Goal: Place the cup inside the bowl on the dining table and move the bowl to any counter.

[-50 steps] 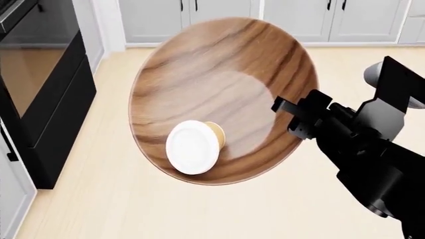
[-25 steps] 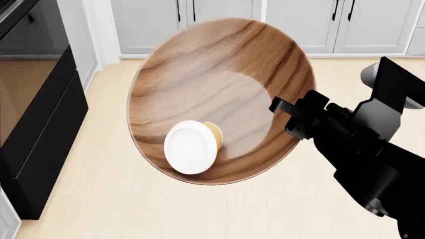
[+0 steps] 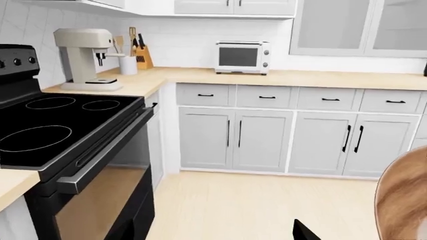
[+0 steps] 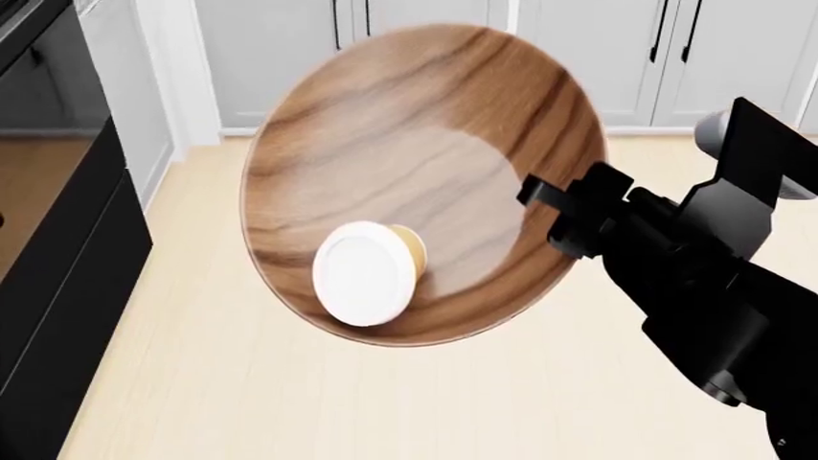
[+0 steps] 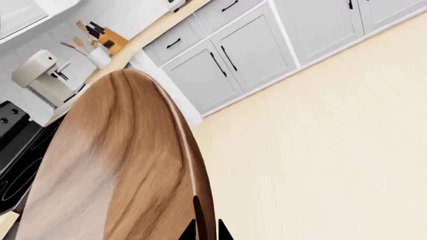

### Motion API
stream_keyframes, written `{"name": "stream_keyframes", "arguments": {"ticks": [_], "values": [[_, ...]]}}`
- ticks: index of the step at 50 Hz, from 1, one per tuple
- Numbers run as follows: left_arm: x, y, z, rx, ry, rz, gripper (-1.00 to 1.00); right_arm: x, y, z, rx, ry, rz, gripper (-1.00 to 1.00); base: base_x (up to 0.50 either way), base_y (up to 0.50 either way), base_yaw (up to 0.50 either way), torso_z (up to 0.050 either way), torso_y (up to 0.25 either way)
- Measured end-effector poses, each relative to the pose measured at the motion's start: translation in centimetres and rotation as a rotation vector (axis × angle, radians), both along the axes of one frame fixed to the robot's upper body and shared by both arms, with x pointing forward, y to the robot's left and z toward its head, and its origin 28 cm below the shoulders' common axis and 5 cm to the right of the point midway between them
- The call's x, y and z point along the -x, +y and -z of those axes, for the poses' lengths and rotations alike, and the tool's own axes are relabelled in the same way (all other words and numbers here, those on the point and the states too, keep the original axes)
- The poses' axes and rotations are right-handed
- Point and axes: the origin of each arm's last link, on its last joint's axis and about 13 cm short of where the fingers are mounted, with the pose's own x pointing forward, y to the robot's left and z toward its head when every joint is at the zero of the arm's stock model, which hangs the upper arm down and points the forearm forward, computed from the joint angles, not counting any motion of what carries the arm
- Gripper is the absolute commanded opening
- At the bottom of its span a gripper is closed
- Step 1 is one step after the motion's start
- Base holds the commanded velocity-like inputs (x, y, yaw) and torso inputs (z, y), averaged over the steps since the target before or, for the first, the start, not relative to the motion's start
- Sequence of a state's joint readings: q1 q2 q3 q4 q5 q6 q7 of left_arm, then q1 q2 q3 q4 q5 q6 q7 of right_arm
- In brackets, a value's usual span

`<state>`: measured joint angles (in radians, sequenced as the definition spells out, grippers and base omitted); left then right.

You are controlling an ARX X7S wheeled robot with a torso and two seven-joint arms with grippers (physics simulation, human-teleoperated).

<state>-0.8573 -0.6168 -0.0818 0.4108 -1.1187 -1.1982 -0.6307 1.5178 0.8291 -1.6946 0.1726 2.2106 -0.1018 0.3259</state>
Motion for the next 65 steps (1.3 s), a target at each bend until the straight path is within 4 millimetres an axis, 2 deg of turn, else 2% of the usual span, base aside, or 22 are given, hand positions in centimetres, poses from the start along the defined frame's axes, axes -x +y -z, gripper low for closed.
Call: {"name": "stream_keyframes", "arguments": {"ticks": [37, 65], "values": [[-1.1, -0.4, -0.5, -0.012, 0.002, 0.011, 1.00, -1.0, 0.0, -0.1, -0.024, 0.000, -0.013, -1.00, 0.50, -0.01, 0.00, 0.000, 0.002], [-1.3, -0.7, 0.2, -0.001, 0.003, 0.013, 1.00, -0.6, -0.2, 0.3, -0.024, 0.010, -0.018, -1.00, 0.50, -0.01, 0.00, 0.000, 0.002]]}}
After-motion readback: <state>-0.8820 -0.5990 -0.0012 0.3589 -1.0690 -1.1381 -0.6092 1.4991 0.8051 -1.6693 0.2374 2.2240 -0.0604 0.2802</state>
